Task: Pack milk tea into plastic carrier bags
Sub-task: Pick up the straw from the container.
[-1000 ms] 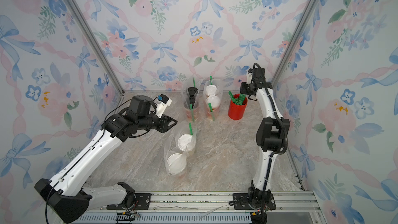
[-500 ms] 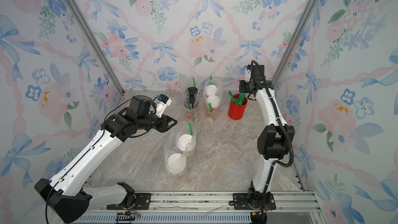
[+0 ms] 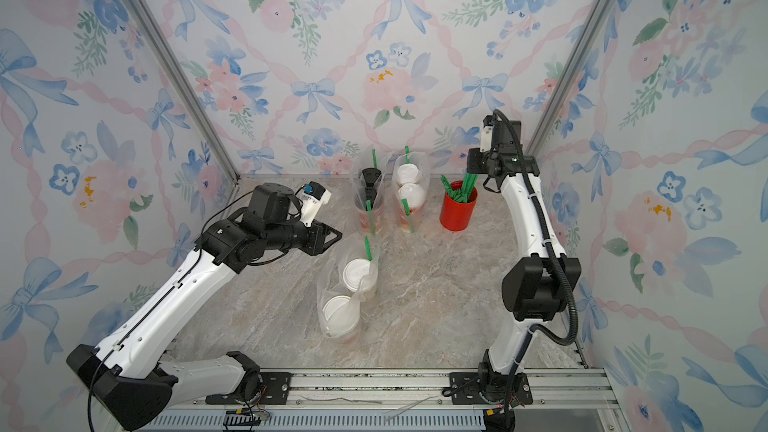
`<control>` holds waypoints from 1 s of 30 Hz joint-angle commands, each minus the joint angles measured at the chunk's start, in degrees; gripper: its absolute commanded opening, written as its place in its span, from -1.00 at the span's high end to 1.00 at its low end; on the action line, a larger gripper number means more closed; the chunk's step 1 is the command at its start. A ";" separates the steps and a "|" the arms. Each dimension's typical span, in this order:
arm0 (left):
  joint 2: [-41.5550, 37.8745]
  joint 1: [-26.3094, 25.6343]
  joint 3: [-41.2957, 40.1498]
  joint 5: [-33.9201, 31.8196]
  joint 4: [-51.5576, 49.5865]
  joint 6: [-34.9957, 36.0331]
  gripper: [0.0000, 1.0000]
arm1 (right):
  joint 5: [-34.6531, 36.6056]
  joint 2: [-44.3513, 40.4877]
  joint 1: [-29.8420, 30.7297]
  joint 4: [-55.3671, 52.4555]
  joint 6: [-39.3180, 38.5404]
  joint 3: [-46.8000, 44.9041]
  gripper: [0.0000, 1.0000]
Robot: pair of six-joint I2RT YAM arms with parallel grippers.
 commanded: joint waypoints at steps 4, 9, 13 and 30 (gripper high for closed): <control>-0.95 0.46 0.58 1.04 0.18 0.05 0.17 | -0.58 -0.73 0.21 0.31 0.41 -1.18 0.83; -0.64 0.44 0.49 1.13 0.18 -0.02 0.17 | -3.68 1.72 -1.14 0.26 2.13 -0.74 0.62; -0.60 0.44 0.64 1.09 0.20 0.07 0.17 | -6.31 6.36 -1.51 -1.34 2.70 2.70 0.48; -0.86 0.60 0.49 0.39 0.20 0.03 0.16 | -7.22 20.06 -1.34 -4.29 3.84 16.12 0.41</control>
